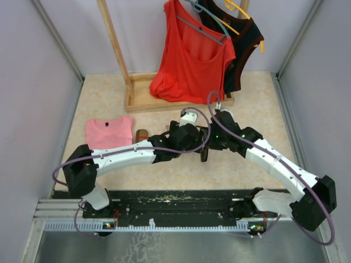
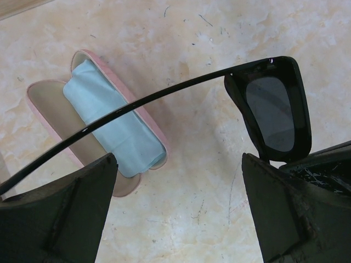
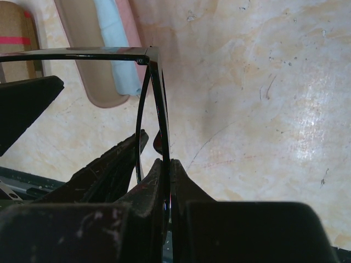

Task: Organize the sunglasses
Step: Fold the sunglasses at the center of the board.

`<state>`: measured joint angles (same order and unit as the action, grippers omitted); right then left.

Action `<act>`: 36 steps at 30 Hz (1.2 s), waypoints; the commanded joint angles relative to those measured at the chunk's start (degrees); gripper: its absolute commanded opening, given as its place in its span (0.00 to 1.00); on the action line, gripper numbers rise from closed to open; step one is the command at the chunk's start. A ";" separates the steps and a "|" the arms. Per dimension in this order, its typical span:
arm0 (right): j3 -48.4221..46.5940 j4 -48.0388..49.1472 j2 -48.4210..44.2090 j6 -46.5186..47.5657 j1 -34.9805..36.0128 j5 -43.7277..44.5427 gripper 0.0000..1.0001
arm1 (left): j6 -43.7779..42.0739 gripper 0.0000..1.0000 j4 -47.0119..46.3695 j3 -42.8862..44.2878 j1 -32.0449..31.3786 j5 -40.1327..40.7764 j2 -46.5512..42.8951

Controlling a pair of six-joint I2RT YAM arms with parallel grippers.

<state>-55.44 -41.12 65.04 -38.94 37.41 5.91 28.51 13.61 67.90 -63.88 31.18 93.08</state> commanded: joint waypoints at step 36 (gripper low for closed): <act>5.55 7.53 -10.63 24.42 1.38 -10.77 0.00 | -7.16 0.99 3.44 0.08 13.34 -6.67 -14.61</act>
<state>-49.10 -39.40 57.36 -18.13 37.87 1.26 22.04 17.06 66.59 -50.30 28.69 75.94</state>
